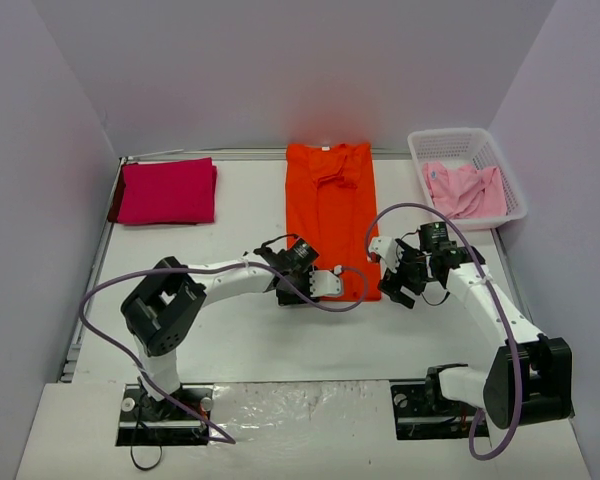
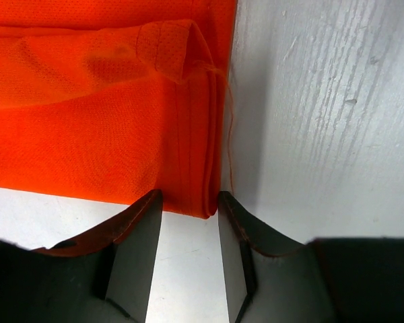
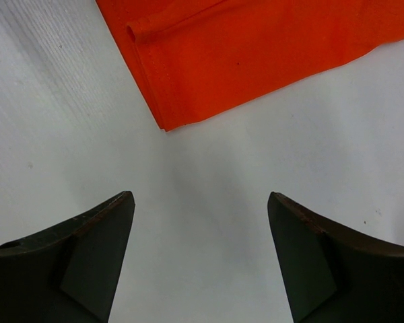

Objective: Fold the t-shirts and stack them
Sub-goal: Grab the bottom of the folded rectangular tshirt with both arms

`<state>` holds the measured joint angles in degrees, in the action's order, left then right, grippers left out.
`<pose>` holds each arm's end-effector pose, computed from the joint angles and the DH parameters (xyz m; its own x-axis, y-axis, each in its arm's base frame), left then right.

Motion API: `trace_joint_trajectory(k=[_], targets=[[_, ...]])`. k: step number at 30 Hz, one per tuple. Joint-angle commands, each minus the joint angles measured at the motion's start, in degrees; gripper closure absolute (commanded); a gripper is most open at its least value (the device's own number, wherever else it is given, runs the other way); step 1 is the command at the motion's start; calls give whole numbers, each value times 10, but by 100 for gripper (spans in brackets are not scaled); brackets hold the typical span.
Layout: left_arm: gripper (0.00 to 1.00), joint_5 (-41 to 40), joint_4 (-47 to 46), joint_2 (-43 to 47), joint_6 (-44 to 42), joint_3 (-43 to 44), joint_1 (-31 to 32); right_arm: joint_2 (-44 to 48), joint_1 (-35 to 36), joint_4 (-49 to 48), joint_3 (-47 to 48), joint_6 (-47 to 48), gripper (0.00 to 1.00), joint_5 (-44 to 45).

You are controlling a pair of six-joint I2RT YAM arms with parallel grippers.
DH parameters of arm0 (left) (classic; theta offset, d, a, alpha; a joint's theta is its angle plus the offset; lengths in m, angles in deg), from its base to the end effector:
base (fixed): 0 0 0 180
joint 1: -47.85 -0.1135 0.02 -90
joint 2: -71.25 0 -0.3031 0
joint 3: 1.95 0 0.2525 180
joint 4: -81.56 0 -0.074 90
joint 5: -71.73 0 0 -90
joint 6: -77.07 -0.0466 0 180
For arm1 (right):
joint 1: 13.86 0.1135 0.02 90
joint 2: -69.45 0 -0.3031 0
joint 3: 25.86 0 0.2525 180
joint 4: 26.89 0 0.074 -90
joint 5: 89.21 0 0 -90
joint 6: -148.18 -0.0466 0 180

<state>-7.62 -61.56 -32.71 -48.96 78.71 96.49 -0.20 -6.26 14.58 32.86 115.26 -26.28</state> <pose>0.2477 -0.2944 0.2038 0.0060 0.8680 -0.4965 0.9829 0.0864 0.1628 0.2281 0.0518 0.2583 -0.0969 -0.7670 -0.6343 -0.8728 0.3718 -0.3162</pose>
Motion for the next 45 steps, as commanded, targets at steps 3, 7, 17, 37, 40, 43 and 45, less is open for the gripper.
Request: trace_joint_trajectory(k=[3, 7, 17, 37, 40, 43, 45], targets=[[67, -9, 37, -33, -12, 14, -2, 19, 4, 22, 20, -1, 23, -9], [81, -7, 45, -45, -12, 26, -2, 22, 4, 23, 17, 1, 23, -1], [98, 31, 87, -59, -14, 58, -10, 35, 3, 37, 6, 25, 24, -10], [98, 222, 176, -88, 20, 129, -90, 7, 40, -130, -91, 95, 28, -59], [98, 230, 178, -92, 24, 133, -90, -15, 76, -142, -89, 81, 30, -48], [98, 233, 180, -95, 24, 134, -91, -30, 99, -151, -85, 78, 31, -31], [98, 233, 180, -95, 25, 132, -92, -44, 102, -151, -81, 78, 32, -28]])
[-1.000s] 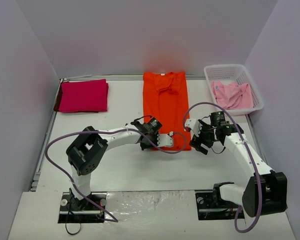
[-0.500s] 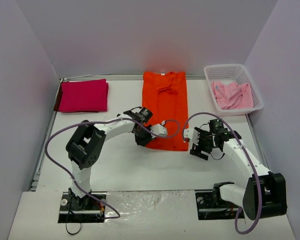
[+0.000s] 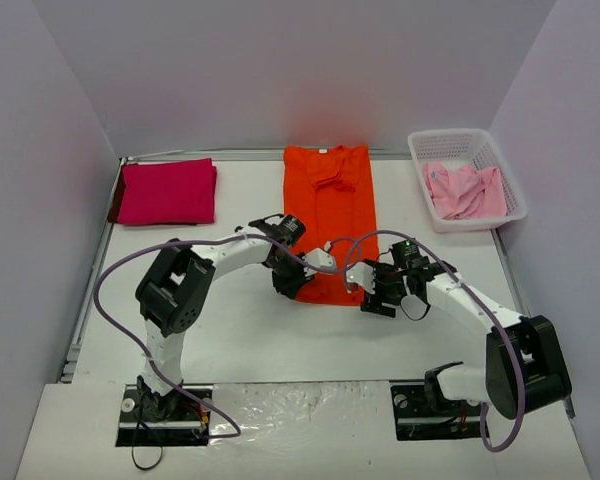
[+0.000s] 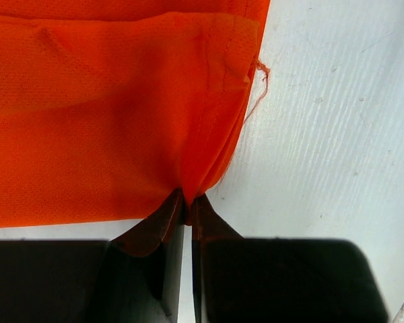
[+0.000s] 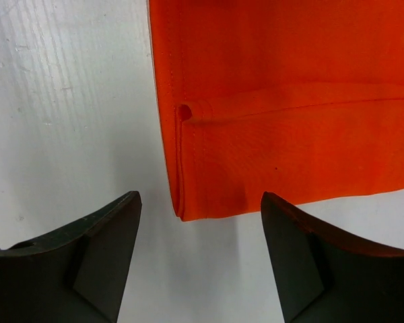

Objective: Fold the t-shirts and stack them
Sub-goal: Grab the bottom of the folded rectangular tshirt with both arms

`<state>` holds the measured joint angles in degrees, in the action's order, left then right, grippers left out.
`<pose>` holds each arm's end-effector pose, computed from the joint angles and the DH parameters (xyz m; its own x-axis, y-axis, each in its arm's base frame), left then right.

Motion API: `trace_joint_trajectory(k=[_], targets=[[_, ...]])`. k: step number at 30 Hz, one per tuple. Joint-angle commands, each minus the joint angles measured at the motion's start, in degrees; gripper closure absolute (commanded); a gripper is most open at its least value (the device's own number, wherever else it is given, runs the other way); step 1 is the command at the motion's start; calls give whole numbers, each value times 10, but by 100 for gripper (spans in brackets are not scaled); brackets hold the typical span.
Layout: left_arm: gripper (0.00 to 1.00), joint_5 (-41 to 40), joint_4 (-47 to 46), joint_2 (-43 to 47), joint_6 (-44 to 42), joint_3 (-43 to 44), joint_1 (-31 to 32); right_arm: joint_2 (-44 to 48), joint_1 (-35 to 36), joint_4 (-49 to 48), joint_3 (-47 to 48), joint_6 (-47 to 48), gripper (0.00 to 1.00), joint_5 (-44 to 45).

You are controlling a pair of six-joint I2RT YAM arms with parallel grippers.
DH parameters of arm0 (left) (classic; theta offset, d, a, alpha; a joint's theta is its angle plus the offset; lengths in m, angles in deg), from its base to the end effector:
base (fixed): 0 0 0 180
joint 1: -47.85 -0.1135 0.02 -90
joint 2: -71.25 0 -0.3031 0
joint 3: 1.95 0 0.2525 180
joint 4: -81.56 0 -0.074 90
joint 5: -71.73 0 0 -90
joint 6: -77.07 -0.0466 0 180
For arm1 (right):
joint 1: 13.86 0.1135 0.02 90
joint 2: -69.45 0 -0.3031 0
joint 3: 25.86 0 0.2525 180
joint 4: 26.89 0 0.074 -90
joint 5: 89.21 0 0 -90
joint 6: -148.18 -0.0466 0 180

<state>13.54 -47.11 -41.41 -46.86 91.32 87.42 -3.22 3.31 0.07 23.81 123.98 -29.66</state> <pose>0.3023 -0.2817 0.2021 -0.2267 0.8027 -0.5517 0.9666 0.1159 -0.2285 0.2181 0.0921 0.2168 0.2164 -0.7561 -0.6176 -0.8992 0.0920 -0.4277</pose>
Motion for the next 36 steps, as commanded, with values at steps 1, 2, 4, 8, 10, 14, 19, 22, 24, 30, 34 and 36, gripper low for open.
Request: trace_joint_trajectory(k=[1, 2, 4, 8, 10, 14, 19, 22, 24, 30, 34, 36], targets=[[98, 23, 35, -7, 4, 5, -2, -17, 8, -6, 12, -9, 32, 6], [98, 26, 35, -6, 5, 5, -4, -22, 8, -6, 13, -9, 33, 7], [98, 29, 35, -6, 7, 4, -5, -27, 13, -6, 14, -5, 34, 14], [98, 33, 36, -5, 6, 3, -11, -44, 21, -4, 12, 1, 36, 41], [98, 36, 36, -6, 6, 3, -13, -49, 23, -3, 10, 6, 37, 50], [97, 40, 37, -8, 7, 5, -15, -56, 23, -2, 9, 11, 39, 60], [98, 47, 38, -9, 9, 6, -20, -74, 28, -1, 13, 10, 48, 74], [98, 51, 37, -10, 10, 8, -21, -75, 30, 0, 14, 8, 52, 73], [98, 52, 38, -12, 10, 11, -21, -75, 30, 0, 15, 6, 54, 71], [98, 58, 39, -17, 10, 14, -24, -80, 36, 0, 17, 4, 59, 75], [98, 64, 41, -18, 10, 14, -27, -85, 40, 2, 20, -5, 67, 78], [98, 68, 43, -17, 11, 15, -28, -87, 41, 8, 24, -6, 73, 76]])
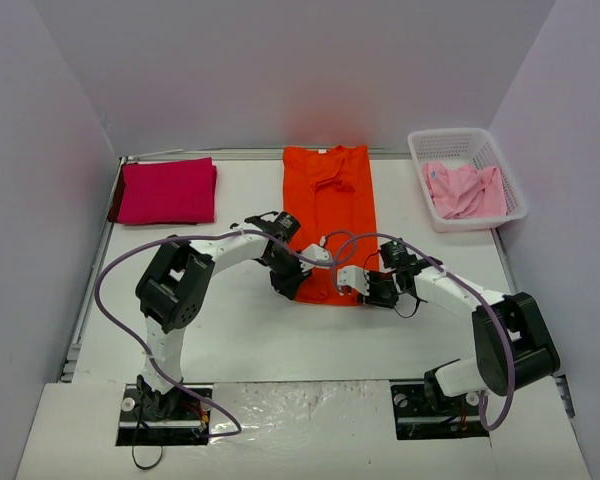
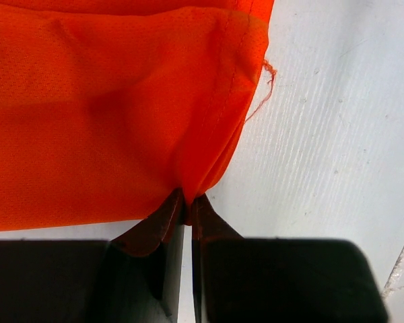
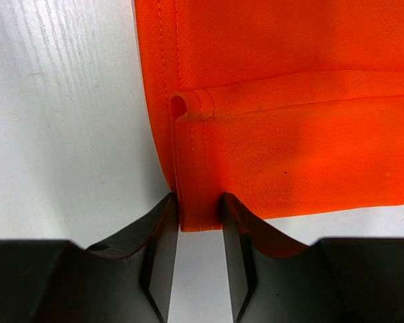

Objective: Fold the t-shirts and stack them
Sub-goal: Grab the bottom of the folded rectangular tshirt with both arms

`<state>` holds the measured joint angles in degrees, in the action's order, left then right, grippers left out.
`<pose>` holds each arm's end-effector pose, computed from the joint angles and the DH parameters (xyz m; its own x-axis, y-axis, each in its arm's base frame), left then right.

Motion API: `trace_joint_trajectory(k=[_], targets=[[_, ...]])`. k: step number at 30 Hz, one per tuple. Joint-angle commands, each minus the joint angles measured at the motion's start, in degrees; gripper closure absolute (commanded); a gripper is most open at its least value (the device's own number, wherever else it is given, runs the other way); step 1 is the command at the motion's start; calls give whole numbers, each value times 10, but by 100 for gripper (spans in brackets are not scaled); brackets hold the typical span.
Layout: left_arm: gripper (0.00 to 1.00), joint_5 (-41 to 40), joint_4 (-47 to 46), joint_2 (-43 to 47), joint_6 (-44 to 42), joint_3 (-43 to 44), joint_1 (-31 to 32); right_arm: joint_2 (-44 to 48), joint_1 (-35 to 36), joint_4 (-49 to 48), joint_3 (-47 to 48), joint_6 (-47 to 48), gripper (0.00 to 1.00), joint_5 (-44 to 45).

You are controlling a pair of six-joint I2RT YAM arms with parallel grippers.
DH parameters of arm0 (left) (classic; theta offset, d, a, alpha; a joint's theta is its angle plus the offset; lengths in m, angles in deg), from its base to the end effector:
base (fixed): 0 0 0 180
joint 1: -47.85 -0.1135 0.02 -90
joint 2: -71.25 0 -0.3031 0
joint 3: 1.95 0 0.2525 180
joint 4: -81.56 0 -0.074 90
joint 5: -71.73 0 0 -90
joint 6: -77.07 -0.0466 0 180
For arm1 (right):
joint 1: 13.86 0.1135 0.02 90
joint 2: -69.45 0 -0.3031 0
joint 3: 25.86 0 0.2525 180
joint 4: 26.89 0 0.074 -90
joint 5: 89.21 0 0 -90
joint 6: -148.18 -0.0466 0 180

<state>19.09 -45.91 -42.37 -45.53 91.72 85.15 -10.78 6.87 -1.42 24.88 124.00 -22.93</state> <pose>0.3108 -0.2723 0.1992 -0.3013 0.7678 -0.5654 0.9369 0.1281 -0.3253 0.2322 0.1079 0.1924 0.1790 -0.8253 -0.5356 -0.9198 0.0529 -0.3889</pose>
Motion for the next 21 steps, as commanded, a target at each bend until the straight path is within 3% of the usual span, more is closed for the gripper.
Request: trace_joint_trajectory(k=[1, 12, 21], targets=[[98, 15, 31, -5, -2, 11, -7, -13, 6, 29, 15, -9, 74, 5], [98, 20, 51, 34, -15, 10, -13, 10, 9, 89, 53, -21, 95, -4], [98, 63, 132, 88, -90, 5, -14, 70, 23, 172, 84, -32, 100, -2]])
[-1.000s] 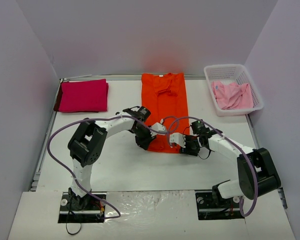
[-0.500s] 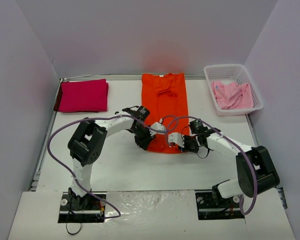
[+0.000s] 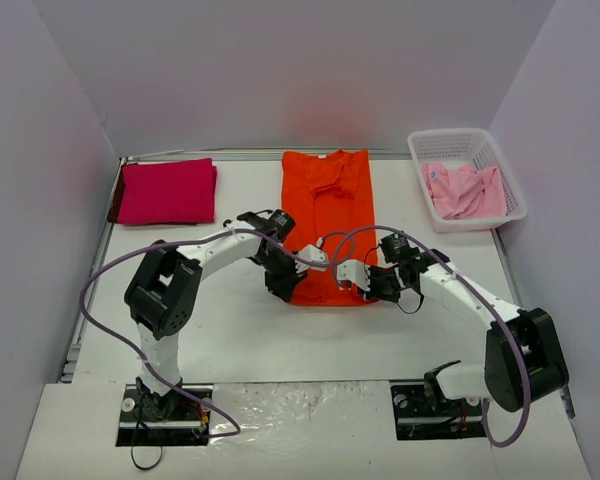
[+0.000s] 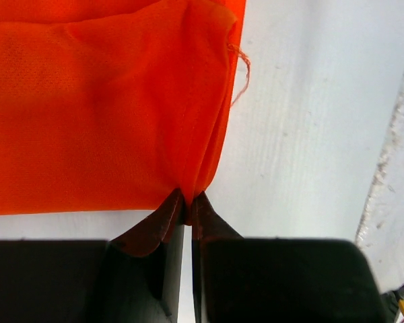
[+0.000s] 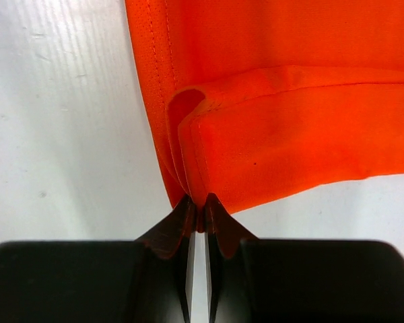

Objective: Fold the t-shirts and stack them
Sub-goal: Grab the bottom of the folded rectangular tshirt with both arms

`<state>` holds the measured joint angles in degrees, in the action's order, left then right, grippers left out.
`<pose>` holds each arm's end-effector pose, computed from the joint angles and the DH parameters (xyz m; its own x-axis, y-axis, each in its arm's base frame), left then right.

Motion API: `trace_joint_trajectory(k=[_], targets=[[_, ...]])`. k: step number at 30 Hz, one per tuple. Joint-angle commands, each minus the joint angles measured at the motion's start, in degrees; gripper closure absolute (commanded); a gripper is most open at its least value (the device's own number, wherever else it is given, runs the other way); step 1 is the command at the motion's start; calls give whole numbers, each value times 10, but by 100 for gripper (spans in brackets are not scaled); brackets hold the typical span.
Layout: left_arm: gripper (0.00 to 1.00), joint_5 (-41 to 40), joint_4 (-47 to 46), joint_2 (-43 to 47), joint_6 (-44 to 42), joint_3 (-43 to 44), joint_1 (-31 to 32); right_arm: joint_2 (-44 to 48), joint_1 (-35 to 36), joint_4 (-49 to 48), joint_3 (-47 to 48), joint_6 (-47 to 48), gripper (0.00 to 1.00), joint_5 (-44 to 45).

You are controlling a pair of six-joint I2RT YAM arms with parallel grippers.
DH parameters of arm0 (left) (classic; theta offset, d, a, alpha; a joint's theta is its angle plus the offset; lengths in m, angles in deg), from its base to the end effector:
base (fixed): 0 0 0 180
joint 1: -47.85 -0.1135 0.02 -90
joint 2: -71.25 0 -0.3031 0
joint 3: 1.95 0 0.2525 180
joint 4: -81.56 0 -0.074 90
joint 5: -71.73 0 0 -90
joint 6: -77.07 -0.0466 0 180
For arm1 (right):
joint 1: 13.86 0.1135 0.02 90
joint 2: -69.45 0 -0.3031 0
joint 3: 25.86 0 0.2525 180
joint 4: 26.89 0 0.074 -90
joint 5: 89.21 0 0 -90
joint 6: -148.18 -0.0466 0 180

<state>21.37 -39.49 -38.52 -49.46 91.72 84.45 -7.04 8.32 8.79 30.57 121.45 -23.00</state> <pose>0.2982 -0.2585 0.2225 -0.2713 0.7725 -0.5742 0.9368 0.0750 -0.3417 0.2263 0.1126 0.2252 0.1521 -0.8205 -0.5510 -0.9335 0.0639 -0.3528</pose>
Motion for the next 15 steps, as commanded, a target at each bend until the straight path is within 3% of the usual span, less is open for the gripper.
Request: trace_joint_trajectory(k=[1, 10, 15], targets=[[98, 46, 75, 54, -58, 6, -6, 38, 10, 70, 27, -9, 100, 0], [98, 80, 201, 59, -131, 48, -6, 78, 26, 150, 57, -21, 100, -6], [98, 80, 198, 99, -129, 30, -6, 92, 31, 187, 76, -29, 100, -20]])
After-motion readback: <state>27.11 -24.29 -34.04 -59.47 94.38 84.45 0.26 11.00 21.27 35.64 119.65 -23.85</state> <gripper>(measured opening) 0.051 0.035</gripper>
